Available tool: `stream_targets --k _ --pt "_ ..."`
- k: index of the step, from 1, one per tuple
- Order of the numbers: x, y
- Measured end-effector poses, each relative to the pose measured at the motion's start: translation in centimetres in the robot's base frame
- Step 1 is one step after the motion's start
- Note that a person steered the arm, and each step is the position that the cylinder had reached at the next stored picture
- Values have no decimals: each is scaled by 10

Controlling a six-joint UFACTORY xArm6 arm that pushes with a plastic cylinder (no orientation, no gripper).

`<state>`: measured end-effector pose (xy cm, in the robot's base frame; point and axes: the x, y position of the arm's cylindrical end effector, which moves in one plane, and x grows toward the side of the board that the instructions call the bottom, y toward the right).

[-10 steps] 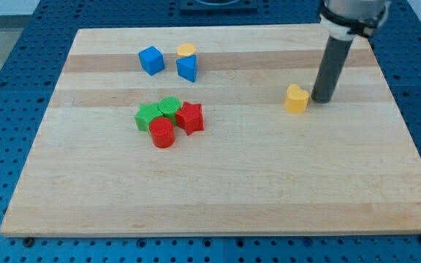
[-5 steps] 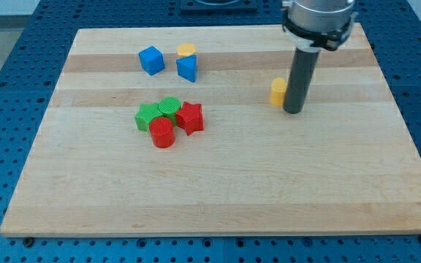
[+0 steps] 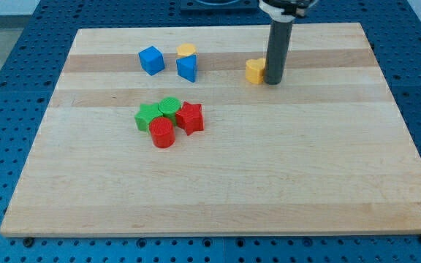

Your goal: Push the yellow heart into the blue triangle

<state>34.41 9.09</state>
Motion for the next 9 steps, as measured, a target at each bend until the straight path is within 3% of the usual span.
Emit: stream_targets --k 4,7,9 --pt "-45 -53" --pt "-46 -96" --pt "-13 -96"
